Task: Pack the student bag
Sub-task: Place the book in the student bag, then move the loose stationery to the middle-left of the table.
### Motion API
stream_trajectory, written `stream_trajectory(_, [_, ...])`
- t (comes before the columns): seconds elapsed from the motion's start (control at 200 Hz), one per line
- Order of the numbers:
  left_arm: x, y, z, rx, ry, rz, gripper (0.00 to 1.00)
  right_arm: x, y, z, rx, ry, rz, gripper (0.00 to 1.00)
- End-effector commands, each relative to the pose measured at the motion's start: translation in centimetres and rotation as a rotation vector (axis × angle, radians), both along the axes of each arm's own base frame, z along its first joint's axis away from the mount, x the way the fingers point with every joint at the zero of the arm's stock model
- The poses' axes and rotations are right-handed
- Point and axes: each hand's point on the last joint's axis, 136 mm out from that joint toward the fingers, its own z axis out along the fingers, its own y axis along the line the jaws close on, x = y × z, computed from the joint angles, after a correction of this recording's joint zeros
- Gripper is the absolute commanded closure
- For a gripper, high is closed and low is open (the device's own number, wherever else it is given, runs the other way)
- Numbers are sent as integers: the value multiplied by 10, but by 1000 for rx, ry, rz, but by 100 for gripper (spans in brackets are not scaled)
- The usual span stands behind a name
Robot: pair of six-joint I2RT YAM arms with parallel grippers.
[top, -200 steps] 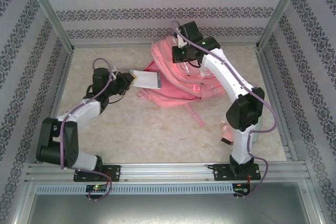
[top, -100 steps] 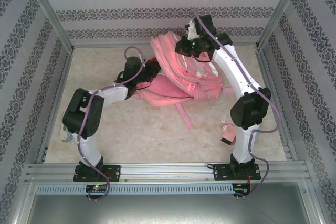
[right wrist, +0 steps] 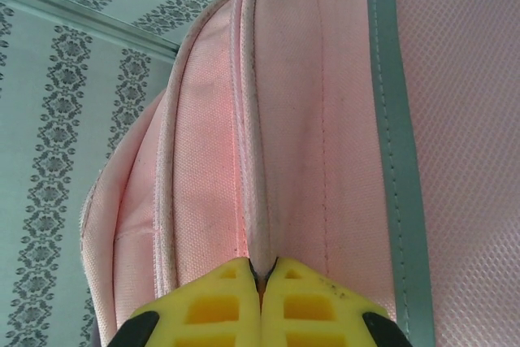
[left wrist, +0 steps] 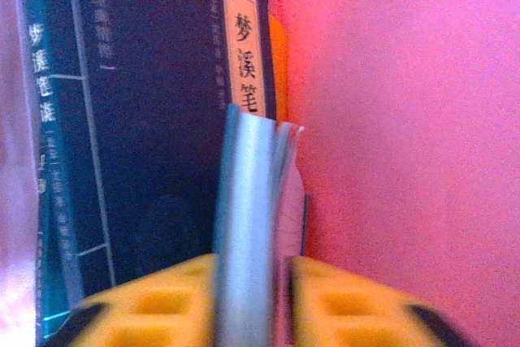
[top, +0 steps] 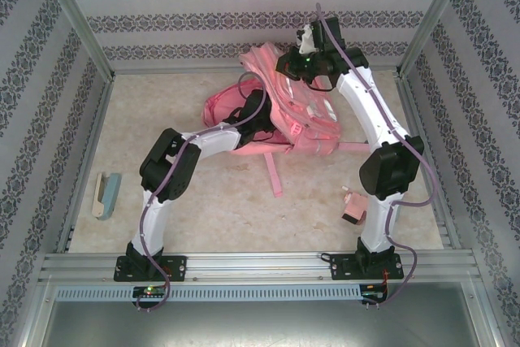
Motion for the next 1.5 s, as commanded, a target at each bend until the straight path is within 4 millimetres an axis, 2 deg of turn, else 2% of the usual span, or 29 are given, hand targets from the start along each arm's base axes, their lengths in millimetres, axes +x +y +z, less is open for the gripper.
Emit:
stream_trajectory(0.0, [-11,1,-19,112,46,-4,52,-9,11,89,131,-246,71,100])
stream_trajectory(0.105, [-13,10,-12,154,42,-11,33,-8,6,78,118,-234,64,100])
stream_trajectory(0.2, [-16,25,-5,203,43,-2,21,-7,0,69,115,-221,58,100])
stream_trajectory(0.295, [-22,46,0,259,49,20,15,-6,-5,60,107,-218,50,100])
stream_trajectory(0.325, [-24,54,2,277,55,32,10,-6,-7,57,104,-215,46,100])
stream_trajectory(0.48, [-38,99,13,362,71,75,9,-5,-15,37,72,-202,35,100])
stream_trajectory(0.699, [-76,190,11,465,146,195,7,-13,-16,2,-8,-183,52,100])
stream_trajectory(0.969, [-129,314,7,575,287,399,5,-27,10,-38,-54,-152,117,100])
stream_trajectory(1.144, [-162,396,2,620,403,574,3,-35,30,-49,-41,-136,155,100])
stream_trajectory(1.264, [-184,445,-3,653,471,679,0,-39,39,-51,-31,-134,171,100])
stream_trajectory(1.494, [-217,513,-28,611,647,818,0,-44,47,-54,-17,-123,187,100])
